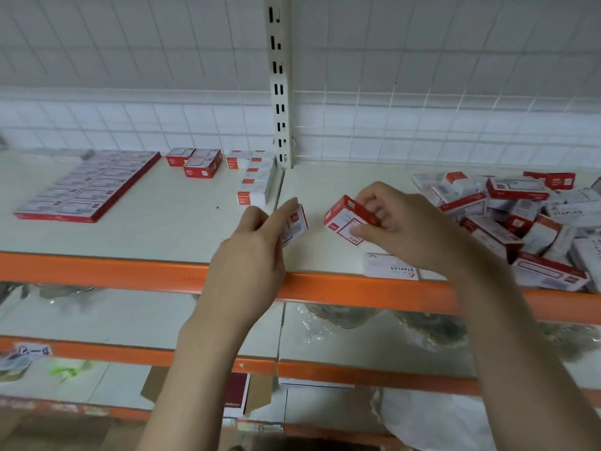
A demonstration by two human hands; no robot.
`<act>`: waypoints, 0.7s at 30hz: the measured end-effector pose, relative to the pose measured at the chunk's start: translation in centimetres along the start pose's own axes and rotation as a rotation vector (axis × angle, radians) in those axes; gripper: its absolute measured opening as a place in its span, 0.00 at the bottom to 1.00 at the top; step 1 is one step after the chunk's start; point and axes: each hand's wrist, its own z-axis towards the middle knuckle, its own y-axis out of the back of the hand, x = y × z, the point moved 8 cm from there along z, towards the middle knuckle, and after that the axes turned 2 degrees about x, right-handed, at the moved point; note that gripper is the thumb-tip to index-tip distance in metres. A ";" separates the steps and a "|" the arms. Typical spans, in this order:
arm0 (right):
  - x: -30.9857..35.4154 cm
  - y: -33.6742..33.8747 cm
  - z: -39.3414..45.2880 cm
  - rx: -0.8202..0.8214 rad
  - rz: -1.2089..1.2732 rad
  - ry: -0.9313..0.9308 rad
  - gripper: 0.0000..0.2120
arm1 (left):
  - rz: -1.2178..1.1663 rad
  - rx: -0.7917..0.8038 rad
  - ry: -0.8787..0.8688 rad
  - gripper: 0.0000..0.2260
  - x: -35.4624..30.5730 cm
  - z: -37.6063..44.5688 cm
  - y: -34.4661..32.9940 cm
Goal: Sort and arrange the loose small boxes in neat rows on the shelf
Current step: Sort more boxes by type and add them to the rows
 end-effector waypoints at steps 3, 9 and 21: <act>2.0 -1.8 1.5 0.027 0.014 0.050 0.26 | -0.058 -0.023 0.029 0.22 2.3 0.2 1.2; 5.0 -5.2 5.0 0.027 0.029 0.096 0.18 | -0.137 0.037 0.049 0.33 7.6 1.4 3.1; 10.8 -10.8 10.8 0.017 0.151 -0.031 0.31 | -0.111 0.010 -0.060 0.22 17.4 4.2 7.9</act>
